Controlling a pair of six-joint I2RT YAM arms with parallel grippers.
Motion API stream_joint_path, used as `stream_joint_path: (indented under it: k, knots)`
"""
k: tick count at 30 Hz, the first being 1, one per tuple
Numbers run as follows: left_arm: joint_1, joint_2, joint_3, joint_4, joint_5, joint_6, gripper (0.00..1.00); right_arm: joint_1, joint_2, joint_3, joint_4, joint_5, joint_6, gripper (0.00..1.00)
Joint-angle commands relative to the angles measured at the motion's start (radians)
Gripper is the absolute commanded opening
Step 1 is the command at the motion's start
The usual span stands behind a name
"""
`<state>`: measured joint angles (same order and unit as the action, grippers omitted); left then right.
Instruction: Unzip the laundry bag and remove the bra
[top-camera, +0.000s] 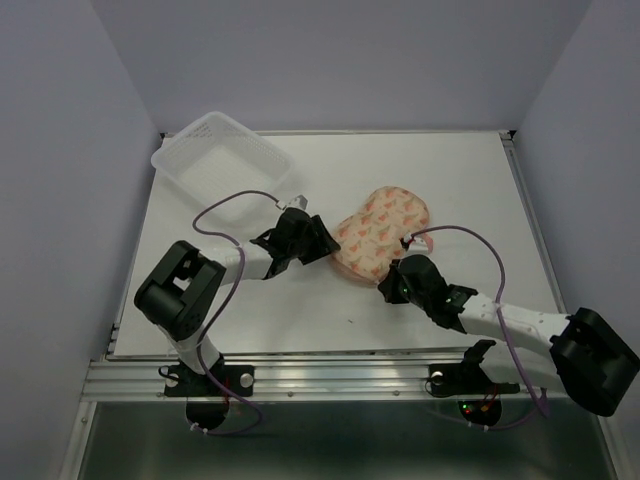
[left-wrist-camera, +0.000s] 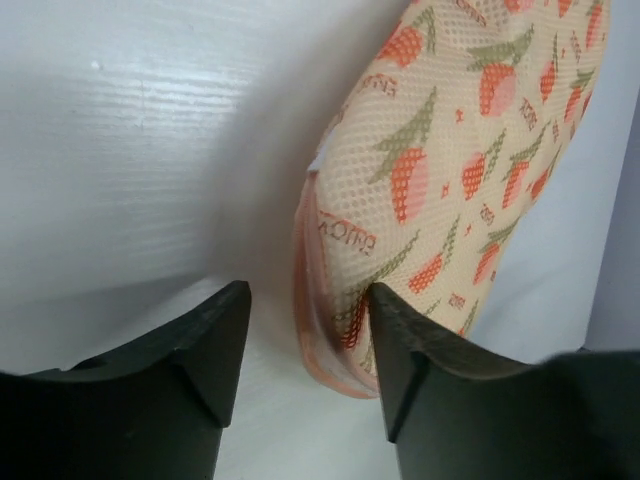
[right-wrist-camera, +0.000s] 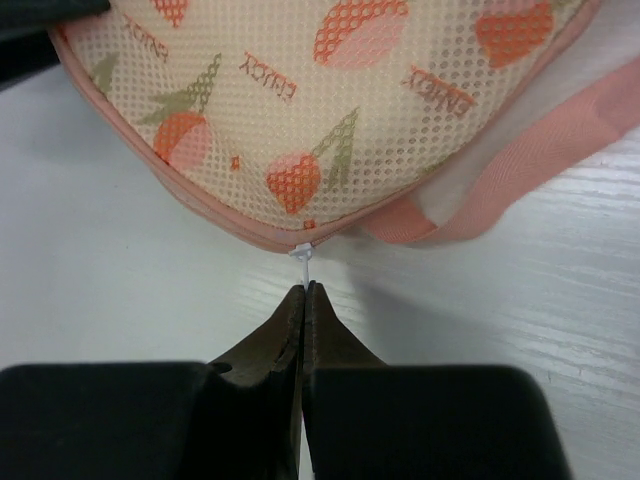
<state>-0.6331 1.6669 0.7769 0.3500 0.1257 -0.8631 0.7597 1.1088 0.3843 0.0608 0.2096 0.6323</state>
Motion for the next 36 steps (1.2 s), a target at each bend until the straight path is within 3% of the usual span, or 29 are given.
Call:
stream_joint_path:
  k: [1, 4, 5, 11, 15, 19, 21, 24, 25, 26, 27, 28, 36]
  knots:
    - [0.003, -0.038, 0.027, 0.038, -0.018, 0.007, 0.77, -0.007, 0.035, 0.021, 0.065, -0.029, -0.003, 0.01]
    - [-0.008, -0.082, -0.01, 0.067, -0.023, -0.049, 0.97, 0.003, 0.065, 0.034, 0.103, -0.038, 0.0, 0.01]
    - [-0.019, -0.096, -0.048, 0.081, -0.023, -0.068, 0.99, 0.003, 0.088, 0.041, 0.109, -0.045, 0.001, 0.01]
    - [-0.118, -0.147, -0.156, 0.152, -0.086, -0.197, 0.99, 0.013, 0.158, 0.088, 0.163, -0.053, 0.004, 0.01]
    - [-0.163, -0.089, -0.127, 0.179, -0.086, -0.221, 0.99, 0.023, 0.189, 0.108, 0.178, -0.056, 0.007, 0.01]
    - [-0.189, 0.0, -0.073, 0.204, -0.077, -0.226, 0.9, 0.032, 0.195, 0.119, 0.18, -0.055, 0.013, 0.01]
    - [-0.192, 0.027, -0.053, 0.204, -0.089, -0.229, 0.8, 0.032, 0.191, 0.122, 0.183, -0.055, 0.018, 0.01]
    - [-0.192, 0.036, -0.044, 0.204, -0.104, -0.231, 0.55, 0.032, 0.184, 0.117, 0.182, -0.053, 0.02, 0.01]
    - [-0.192, 0.036, -0.045, 0.205, -0.107, -0.231, 0.45, 0.032, 0.181, 0.116, 0.182, -0.053, 0.017, 0.01]
    - [-0.191, 0.031, -0.05, 0.204, -0.115, -0.229, 0.26, 0.032, 0.177, 0.113, 0.182, -0.049, 0.017, 0.01]
    - [-0.191, 0.027, -0.054, 0.204, -0.115, -0.228, 0.17, 0.032, 0.175, 0.11, 0.182, -0.047, 0.015, 0.01]
    - [-0.189, 0.016, -0.062, 0.201, -0.115, -0.226, 0.01, 0.032, 0.174, 0.102, 0.182, -0.047, 0.015, 0.01]
    - [-0.129, -0.067, -0.103, 0.152, -0.09, -0.159, 0.0, 0.032, 0.102, 0.056, 0.126, 0.043, 0.009, 0.01]
